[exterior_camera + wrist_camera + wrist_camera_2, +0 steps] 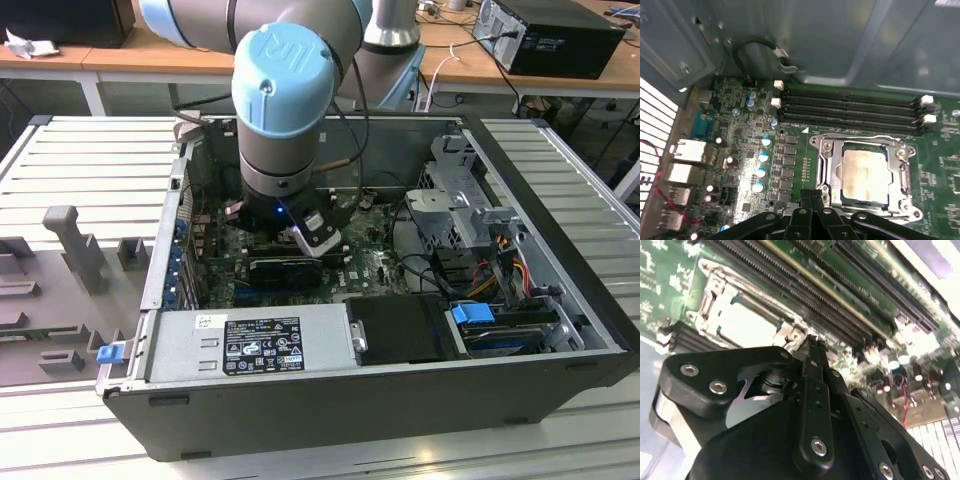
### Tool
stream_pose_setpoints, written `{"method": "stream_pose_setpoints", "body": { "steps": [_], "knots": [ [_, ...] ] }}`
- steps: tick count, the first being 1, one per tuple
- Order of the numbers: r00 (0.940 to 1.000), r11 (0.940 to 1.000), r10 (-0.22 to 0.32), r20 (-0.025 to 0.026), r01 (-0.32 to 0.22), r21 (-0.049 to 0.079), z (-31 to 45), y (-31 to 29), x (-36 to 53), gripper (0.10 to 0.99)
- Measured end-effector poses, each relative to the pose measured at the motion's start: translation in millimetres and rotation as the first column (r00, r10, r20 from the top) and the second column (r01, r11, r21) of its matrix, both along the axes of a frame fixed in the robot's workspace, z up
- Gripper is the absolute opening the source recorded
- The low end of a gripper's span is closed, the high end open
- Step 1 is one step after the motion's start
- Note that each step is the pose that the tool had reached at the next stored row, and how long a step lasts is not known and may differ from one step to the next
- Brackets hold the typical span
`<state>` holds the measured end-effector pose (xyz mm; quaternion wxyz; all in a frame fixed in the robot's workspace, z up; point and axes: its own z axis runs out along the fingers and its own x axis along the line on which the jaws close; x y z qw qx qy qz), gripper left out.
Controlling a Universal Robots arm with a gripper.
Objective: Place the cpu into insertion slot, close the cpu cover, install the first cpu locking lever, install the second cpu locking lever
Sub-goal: 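Install the second cpu locking lever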
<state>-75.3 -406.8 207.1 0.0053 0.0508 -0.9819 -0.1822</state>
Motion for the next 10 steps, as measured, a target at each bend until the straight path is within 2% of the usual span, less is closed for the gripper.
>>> {"method": "stream_pose_setpoints", "body": {
  "steps": [6, 8, 10],
  "knots": [
    [1.0000, 1.0000, 0.000, 0.0000, 0.000, 0.000, 22.1, 0.0, 0.0, 0.106],
    [1.0000, 1.0000, 0.000, -0.0001, 0.000, 0.000, 26.2, 0.0, 0.0, 0.106],
    [1.0000, 1.0000, 0.000, 0.0002, 0.000, 0.000, 26.6, 0.0, 0.0, 0.106]
  ]
}}
